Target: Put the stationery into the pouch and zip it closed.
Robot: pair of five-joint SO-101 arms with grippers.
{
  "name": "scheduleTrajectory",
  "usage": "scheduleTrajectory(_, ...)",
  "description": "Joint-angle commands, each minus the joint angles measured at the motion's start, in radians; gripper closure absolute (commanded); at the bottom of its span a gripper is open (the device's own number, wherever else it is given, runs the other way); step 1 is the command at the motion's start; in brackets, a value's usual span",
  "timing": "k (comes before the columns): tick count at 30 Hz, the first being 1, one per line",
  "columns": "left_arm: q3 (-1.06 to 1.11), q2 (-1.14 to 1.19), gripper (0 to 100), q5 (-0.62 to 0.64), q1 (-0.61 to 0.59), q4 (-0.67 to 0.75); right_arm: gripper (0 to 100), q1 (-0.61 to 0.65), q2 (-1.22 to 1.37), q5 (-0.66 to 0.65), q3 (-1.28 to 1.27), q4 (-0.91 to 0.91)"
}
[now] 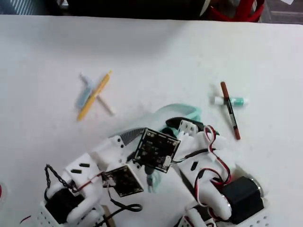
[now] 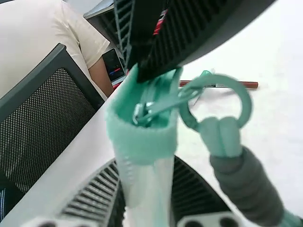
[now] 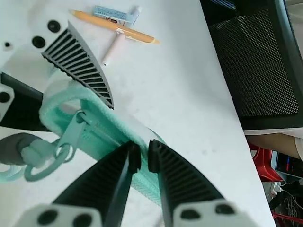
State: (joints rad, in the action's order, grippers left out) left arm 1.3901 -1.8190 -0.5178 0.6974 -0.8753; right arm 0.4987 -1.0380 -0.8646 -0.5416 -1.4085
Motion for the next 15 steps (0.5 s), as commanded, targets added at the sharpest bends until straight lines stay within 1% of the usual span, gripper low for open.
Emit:
scheduleTrajectory(1, -0.086, -0.008, 96, 0.032, 0.015, 0.003, 97.7, -0.042, 0.008, 0.055, -0.043, 0.045)
scheduleTrajectory(3, -0.087, -0.008, 96, 0.081, 0.01, 0.008, 97.4, -0.071, 0.005, 0.089, -0.04, 0.073)
scheduleTrajectory(5, -0.086, -0.008, 96, 0.098, -0.015, 0.012, 93.3, -0.124, -0.016, 0.153, -0.015, 0.088)
scheduleTrajectory(8, -0.078, -0.008, 96, 0.104, -0.09, 0.063, 78.8, -0.203, -0.074, 0.325, 0.048, 0.085)
scheduleTrajectory(10, -0.055, -0.008, 96, 0.106, -0.143, 0.118, 70.0, -0.223, -0.119, 0.408, 0.078, 0.067)
scheduleTrajectory(11, -0.037, -0.008, 96, 0.107, -0.159, 0.149, 68.3, -0.214, -0.139, 0.42, 0.091, 0.044)
scheduleTrajectory(13, 0.008, -0.008, 96, 0.107, -0.179, 0.201, 69.8, -0.157, -0.176, 0.422, 0.107, -0.018)
scheduleTrajectory(15, 0.054, -0.008, 96, 0.107, -0.182, 0.245, 73.1, -0.036, -0.197, 0.425, 0.127, -0.104)
